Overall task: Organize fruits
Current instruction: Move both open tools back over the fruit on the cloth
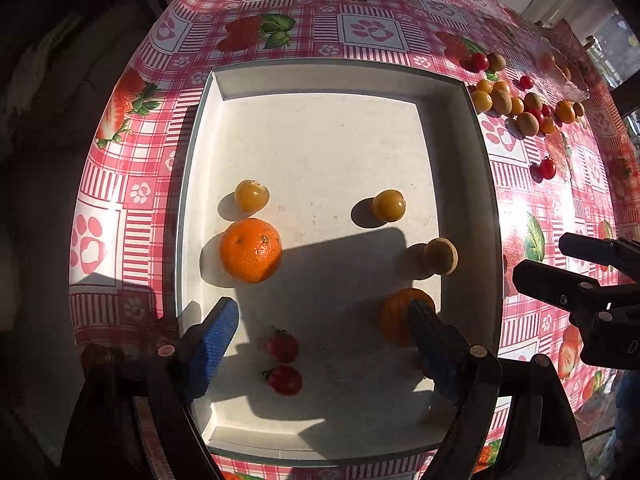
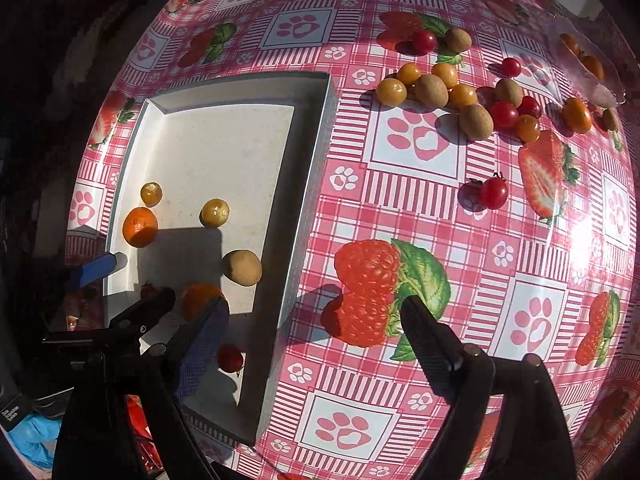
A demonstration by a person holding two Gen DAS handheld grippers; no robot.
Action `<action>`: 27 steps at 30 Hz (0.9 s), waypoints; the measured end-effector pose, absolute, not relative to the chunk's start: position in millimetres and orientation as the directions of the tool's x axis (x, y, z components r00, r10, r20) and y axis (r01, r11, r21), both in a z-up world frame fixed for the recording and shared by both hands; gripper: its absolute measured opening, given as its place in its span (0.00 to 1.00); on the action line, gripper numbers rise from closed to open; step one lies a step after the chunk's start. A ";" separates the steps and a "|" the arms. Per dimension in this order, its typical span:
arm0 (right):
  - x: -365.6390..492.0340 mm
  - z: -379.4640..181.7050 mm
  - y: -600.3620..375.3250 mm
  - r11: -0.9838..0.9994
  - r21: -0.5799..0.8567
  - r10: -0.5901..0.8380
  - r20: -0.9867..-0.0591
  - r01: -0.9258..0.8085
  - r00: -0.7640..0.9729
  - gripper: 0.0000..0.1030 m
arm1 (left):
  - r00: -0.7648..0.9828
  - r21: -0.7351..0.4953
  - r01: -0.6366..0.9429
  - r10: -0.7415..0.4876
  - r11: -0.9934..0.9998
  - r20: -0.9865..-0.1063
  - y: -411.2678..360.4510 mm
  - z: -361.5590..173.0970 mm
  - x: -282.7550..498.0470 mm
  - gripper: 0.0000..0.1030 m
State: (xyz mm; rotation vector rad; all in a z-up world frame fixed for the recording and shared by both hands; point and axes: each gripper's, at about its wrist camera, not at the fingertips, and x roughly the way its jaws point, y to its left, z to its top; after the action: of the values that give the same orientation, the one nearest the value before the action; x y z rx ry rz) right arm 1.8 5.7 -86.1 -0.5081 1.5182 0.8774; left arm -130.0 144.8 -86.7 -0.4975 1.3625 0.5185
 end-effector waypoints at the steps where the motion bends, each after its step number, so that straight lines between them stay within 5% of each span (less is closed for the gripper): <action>1: 8.1 -89.0 -2.1 0.634 0.220 0.164 -0.975 -0.741 -0.150 0.87 | 0.139 -0.036 -0.603 0.061 0.797 -0.988 141.3 -83.0 -125.6 0.85; 15: 94.2 -95.4 -75.3 0.785 0.144 0.130 -0.989 -0.603 -0.066 0.87 | 0.245 -0.110 -0.479 0.013 0.871 -0.969 90.8 -49.8 -17.6 0.85; 27: 169.4 -82.0 -76.8 0.789 0.199 0.218 -0.975 -0.581 -0.037 0.87 | 0.233 -0.075 -0.462 0.039 0.884 -0.972 52.4 -76.3 46.2 0.85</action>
State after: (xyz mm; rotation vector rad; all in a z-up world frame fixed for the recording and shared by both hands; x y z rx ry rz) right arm 169.4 -76.8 -82.0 -0.3100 1.4757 0.6600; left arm 46.2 52.4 -76.3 -0.3847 1.2980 0.3557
